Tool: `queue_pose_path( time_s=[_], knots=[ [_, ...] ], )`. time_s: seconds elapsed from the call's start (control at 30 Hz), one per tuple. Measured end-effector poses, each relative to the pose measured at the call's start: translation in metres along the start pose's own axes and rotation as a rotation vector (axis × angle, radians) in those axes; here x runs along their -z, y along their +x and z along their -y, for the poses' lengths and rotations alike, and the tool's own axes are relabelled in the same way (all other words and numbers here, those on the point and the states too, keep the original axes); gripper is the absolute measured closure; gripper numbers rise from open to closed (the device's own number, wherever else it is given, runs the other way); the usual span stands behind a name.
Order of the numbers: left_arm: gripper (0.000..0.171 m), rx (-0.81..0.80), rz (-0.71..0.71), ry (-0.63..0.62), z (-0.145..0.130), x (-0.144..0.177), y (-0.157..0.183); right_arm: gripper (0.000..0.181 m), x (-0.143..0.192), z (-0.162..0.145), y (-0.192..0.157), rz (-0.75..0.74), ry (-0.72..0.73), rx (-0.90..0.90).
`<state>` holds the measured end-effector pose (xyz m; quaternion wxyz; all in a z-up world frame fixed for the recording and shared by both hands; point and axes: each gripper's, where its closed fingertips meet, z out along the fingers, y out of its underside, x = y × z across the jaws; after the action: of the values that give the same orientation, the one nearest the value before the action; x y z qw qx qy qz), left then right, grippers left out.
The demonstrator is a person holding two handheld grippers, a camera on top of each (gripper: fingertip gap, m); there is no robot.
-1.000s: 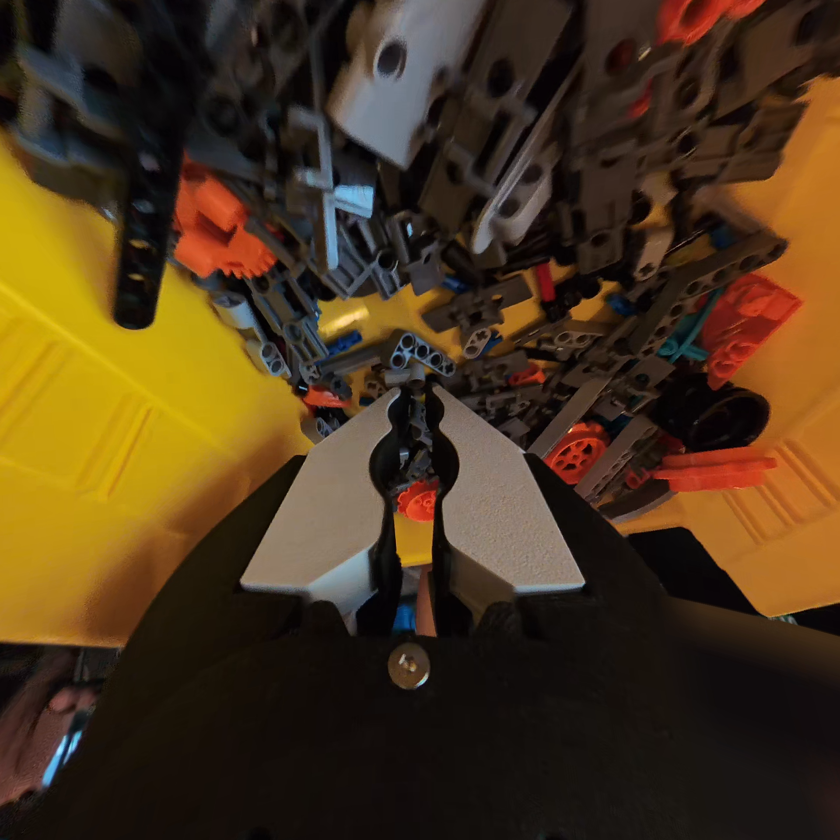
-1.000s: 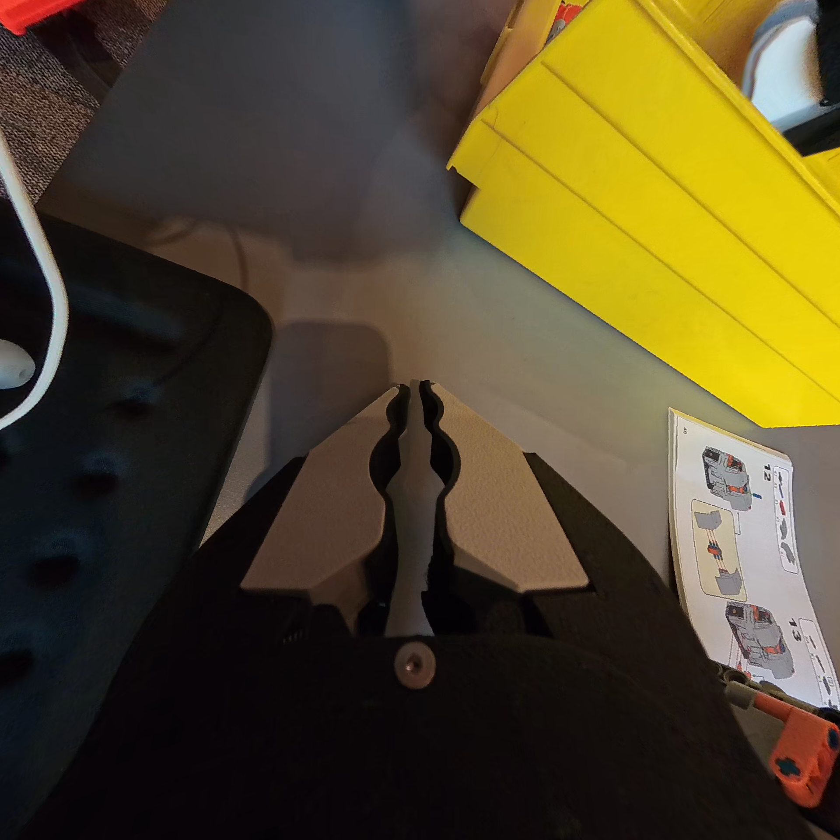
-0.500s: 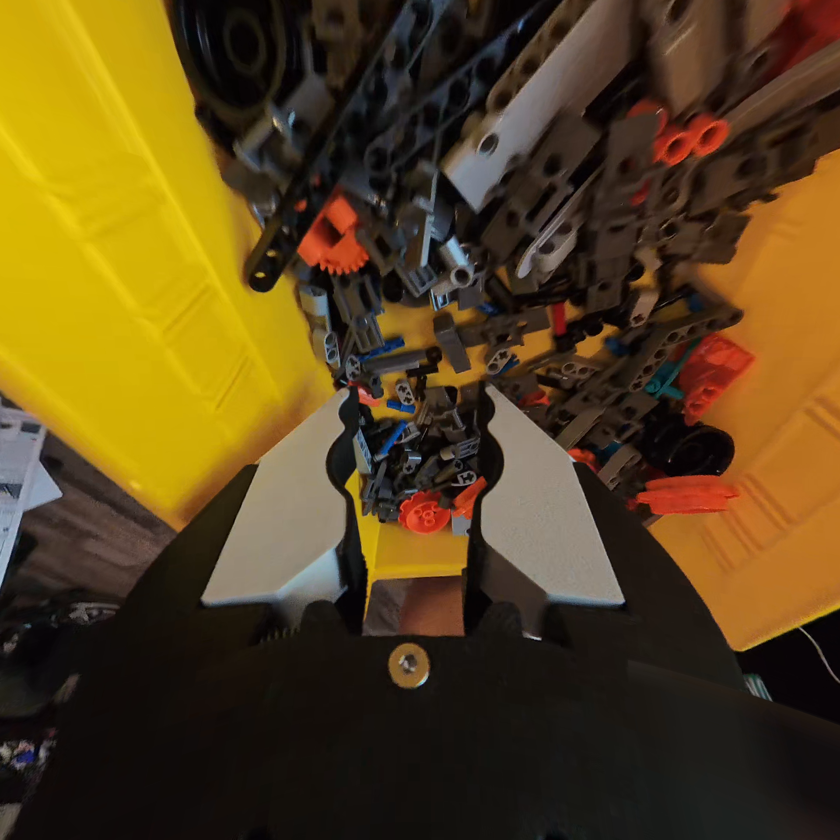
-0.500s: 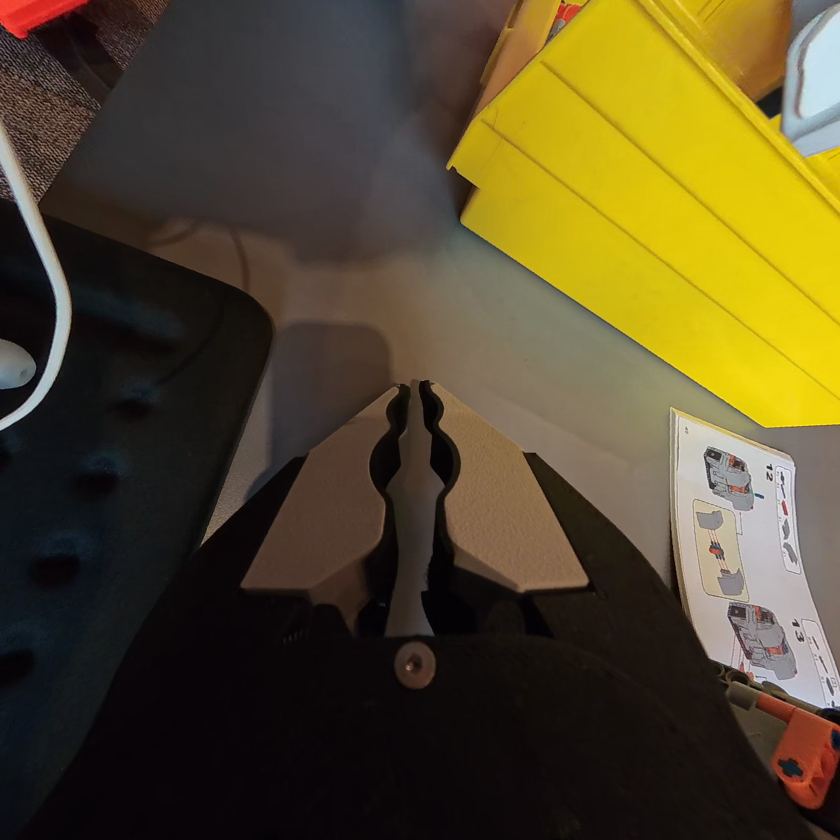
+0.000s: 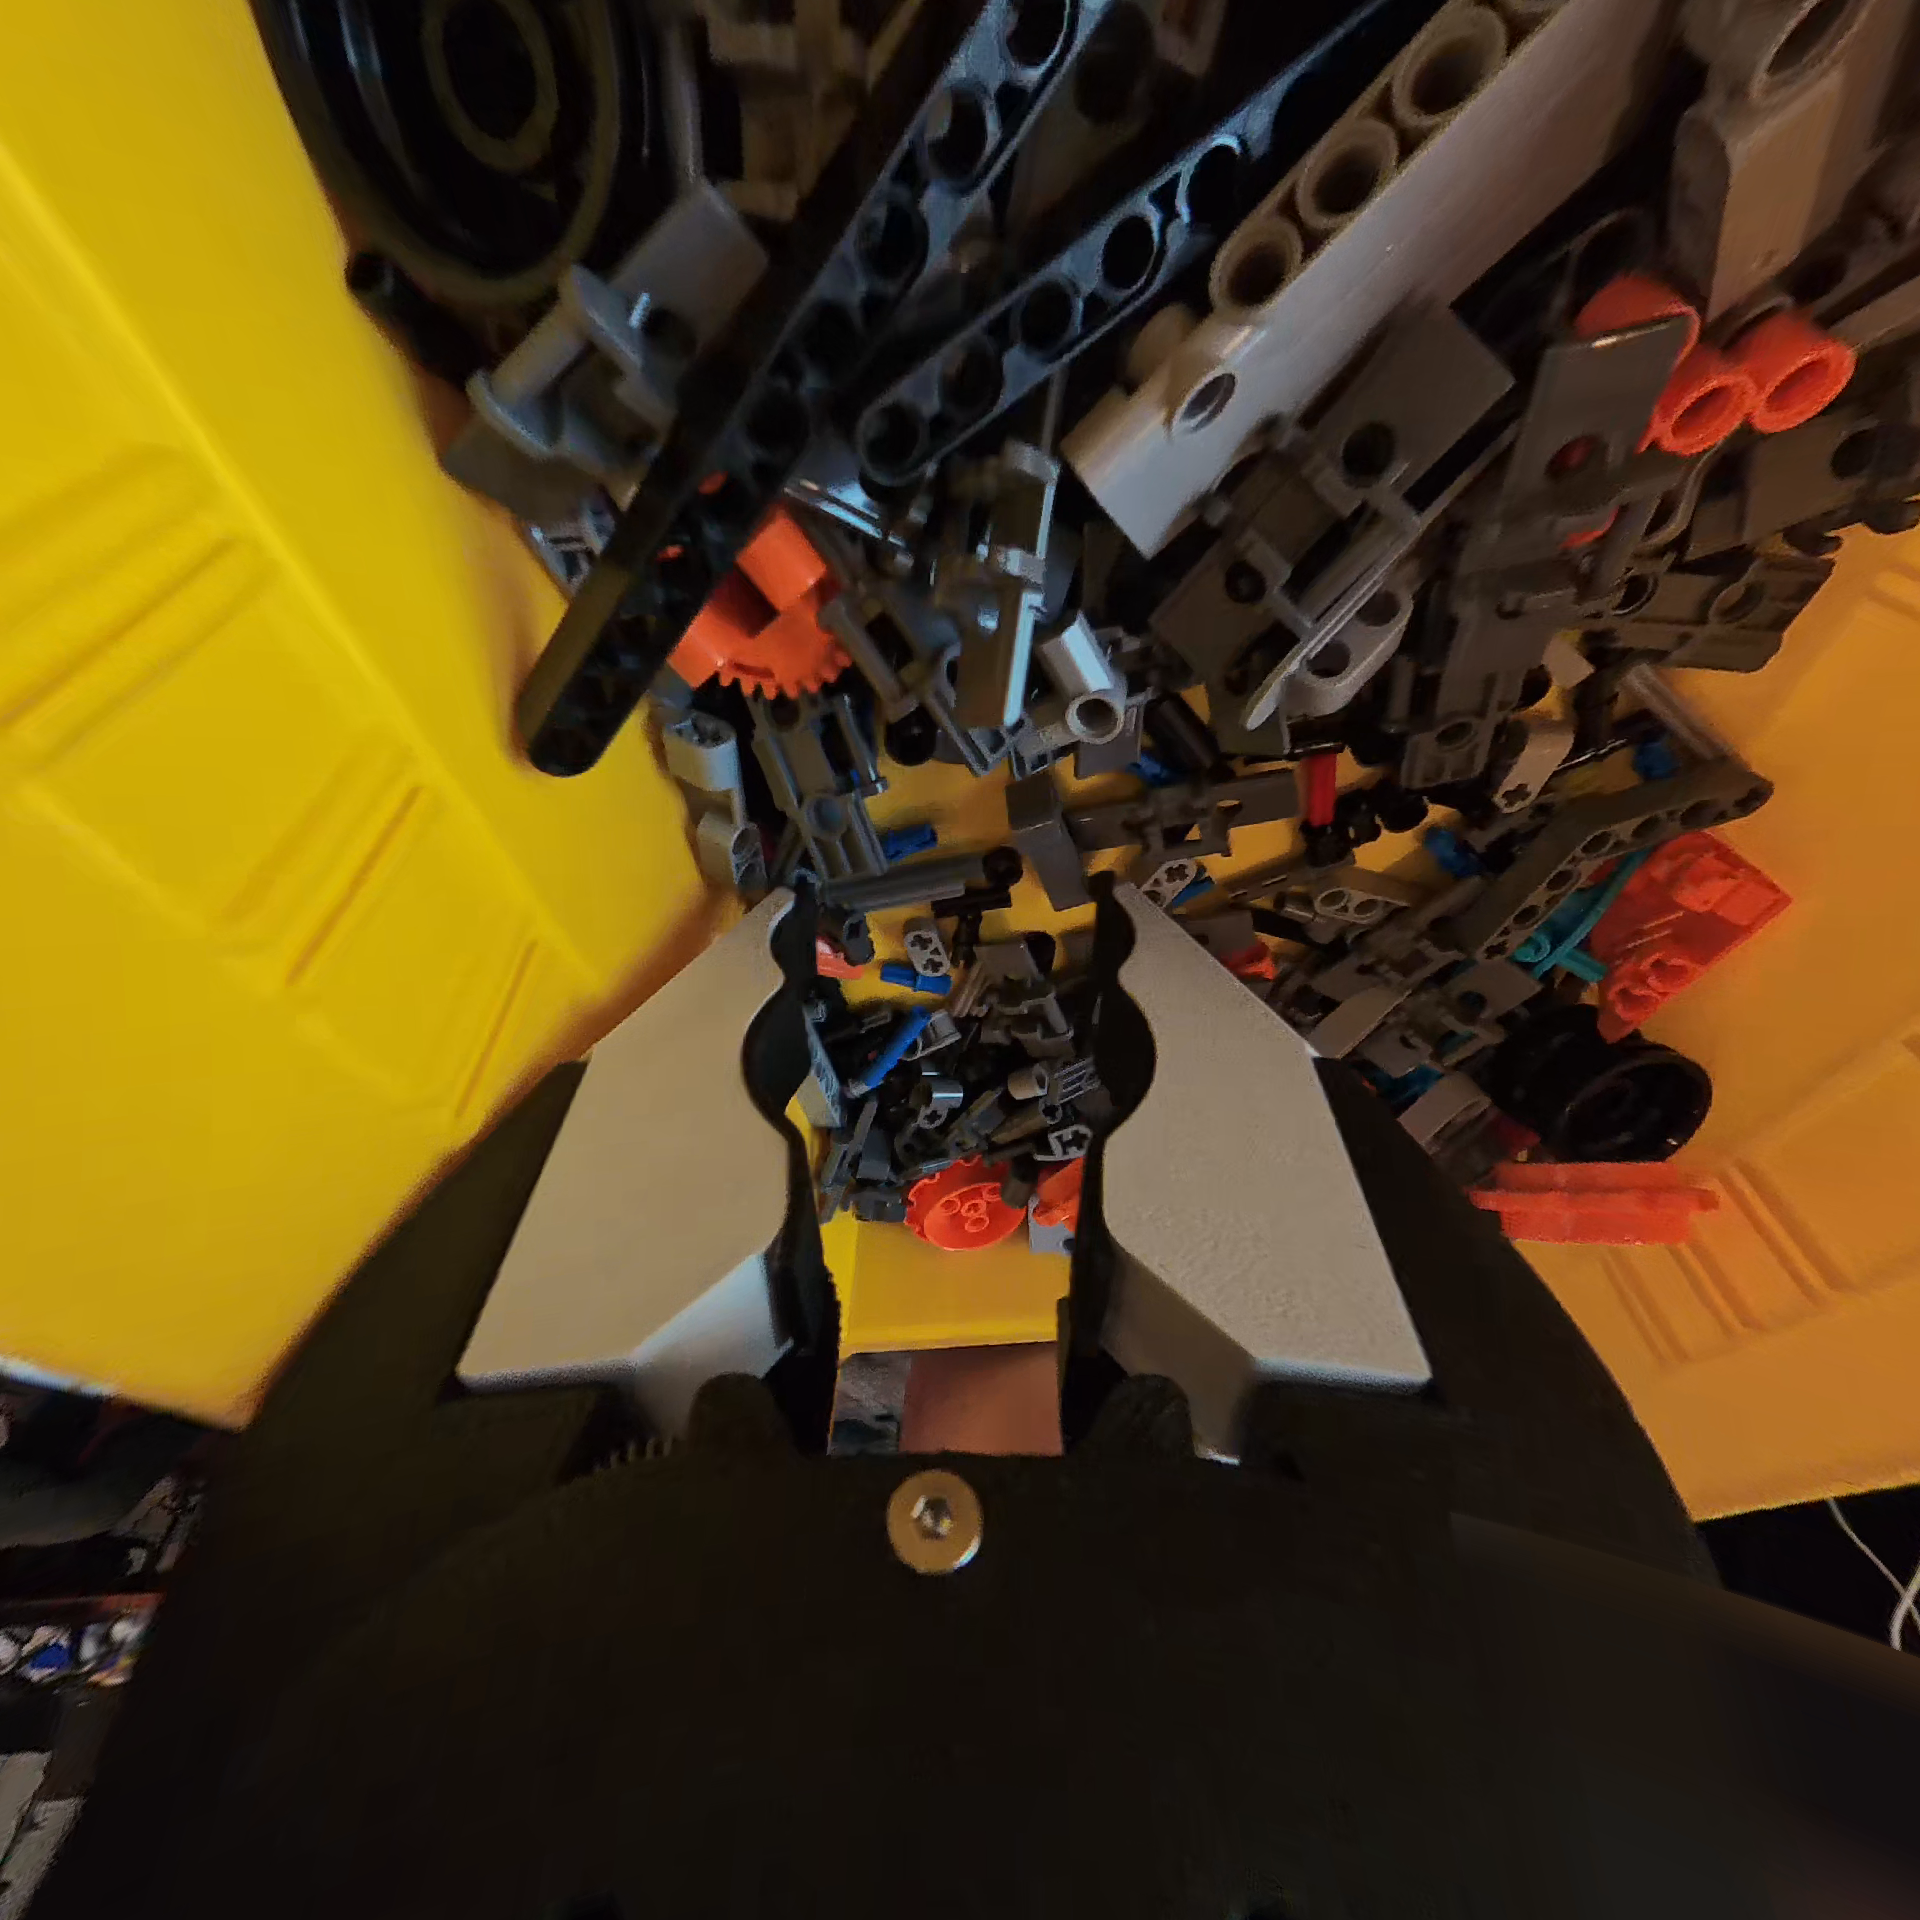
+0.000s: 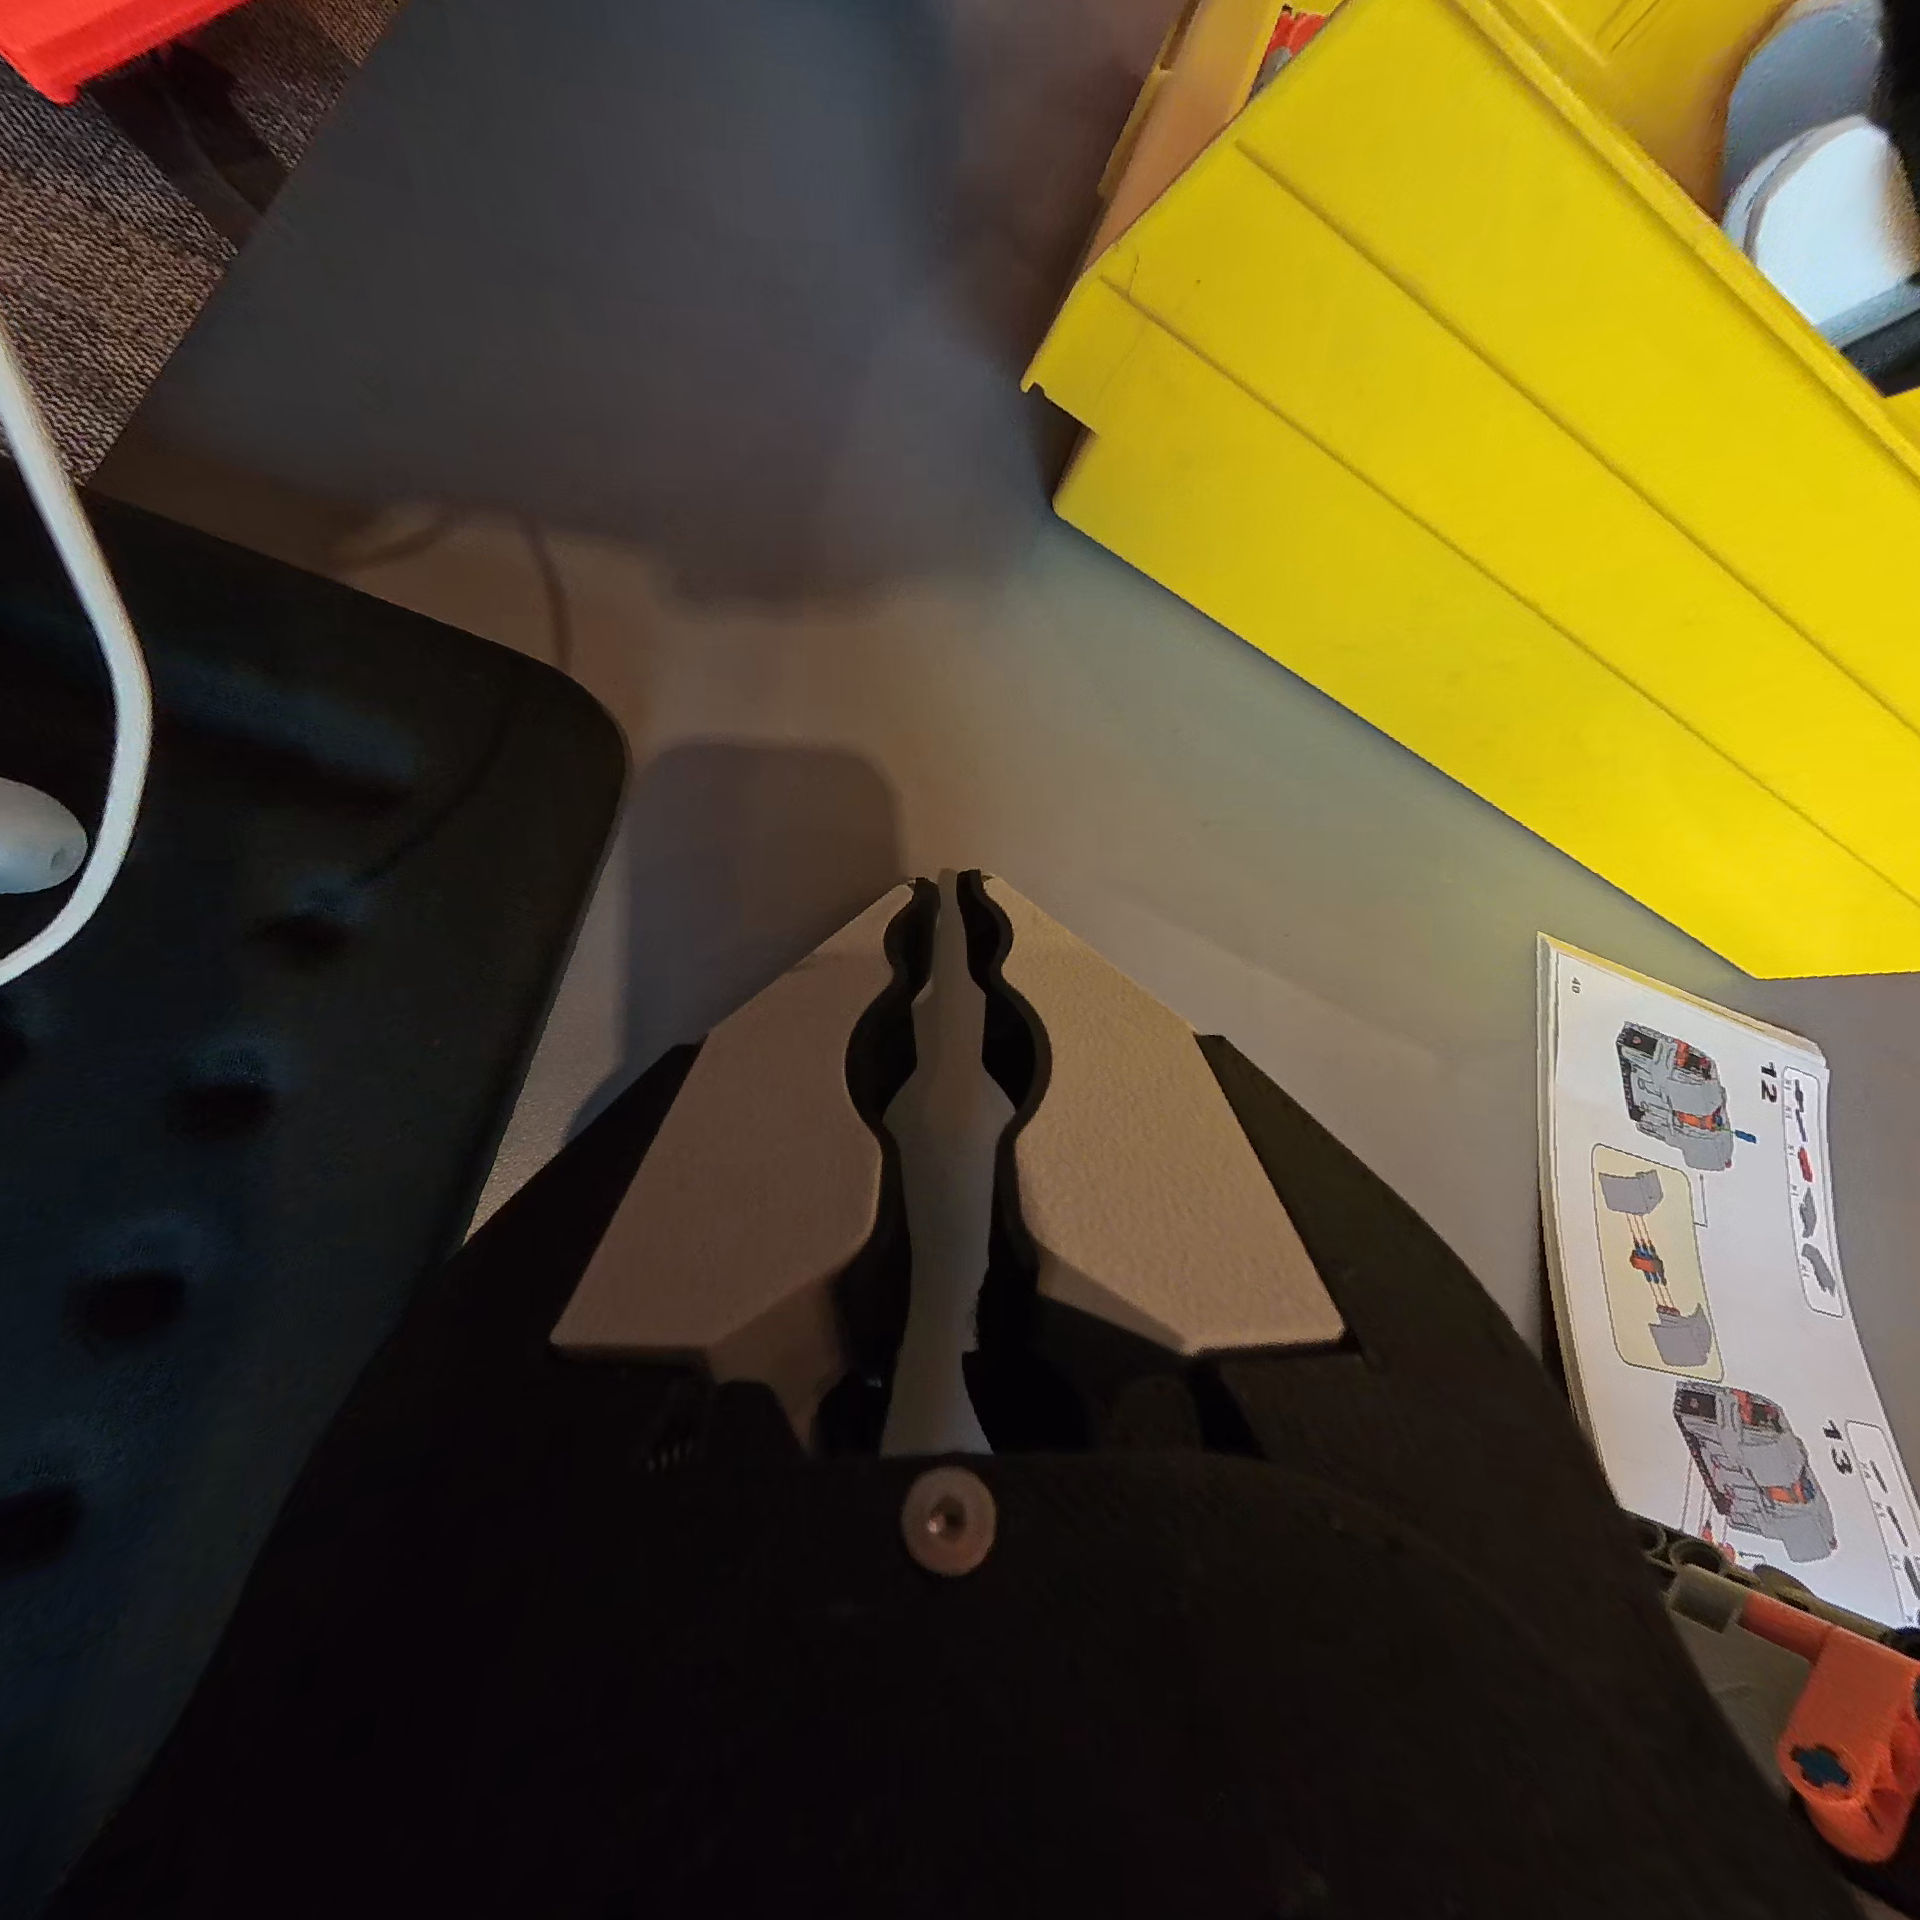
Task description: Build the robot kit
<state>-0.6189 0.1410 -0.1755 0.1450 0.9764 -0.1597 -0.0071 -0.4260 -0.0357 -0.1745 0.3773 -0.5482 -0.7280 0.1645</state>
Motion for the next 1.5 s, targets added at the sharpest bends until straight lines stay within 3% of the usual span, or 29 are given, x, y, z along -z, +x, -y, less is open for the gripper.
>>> queue_pose_path(
  time_s=[0.2, 0.27, 0.47, 0.57, 0.67, 0.77, 0.87, 1.3, 1.43, 1.5],
  knots=[
    [0.126, -0.036, 0.04, -0.024, -0.003, -0.002, -0.002, 0.177, 0.0, 0.0, 0.0, 0.004, 0.004, -0.005],
    [0.158, -0.062, 0.045, -0.031, -0.005, -0.001, 0.0, 0.177, 0.0, 0.0, 0.0, 0.004, 0.005, -0.005],
    [0.171, -0.122, 0.068, 0.082, 0.012, 0.013, 0.008, 0.177, 0.0, 0.0, 0.0, 0.003, 0.005, -0.003],
    [0.155, -0.167, -0.019, 0.148, 0.013, 0.025, 0.03, 0.177, 0.0, 0.0, 0.0, 0.005, 0.006, -0.007],
    [0.137, -0.31, -0.096, 0.148, 0.005, 0.028, 0.061, 0.177, -0.001, 0.0, 0.0, 0.006, 0.007, -0.008],
    [0.12, -0.418, -0.076, 0.071, -0.007, 0.016, 0.077, 0.177, -0.001, 0.0, 0.0, 0.006, 0.006, -0.007],
    [0.103, -0.422, -0.017, -0.009, -0.012, 0.005, 0.076, 0.178, -0.001, 0.0, -0.001, 0.005, 0.004, -0.005],
    [0.11, -0.359, -0.023, -0.005, -0.006, 0.003, 0.075, 0.178, 0.0, 0.0, -0.001, 0.006, 0.004, -0.007],
    [0.148, -0.341, 0.109, -0.023, -0.004, 0.001, 0.049, 0.178, 0.0, 0.0, -0.001, 0.006, 0.003, -0.006],
    [0.155, -0.327, 0.108, -0.02, -0.003, 0.001, 0.046, 0.178, 0.0, 0.0, -0.001, 0.005, 0.002, -0.005]
  ],
)
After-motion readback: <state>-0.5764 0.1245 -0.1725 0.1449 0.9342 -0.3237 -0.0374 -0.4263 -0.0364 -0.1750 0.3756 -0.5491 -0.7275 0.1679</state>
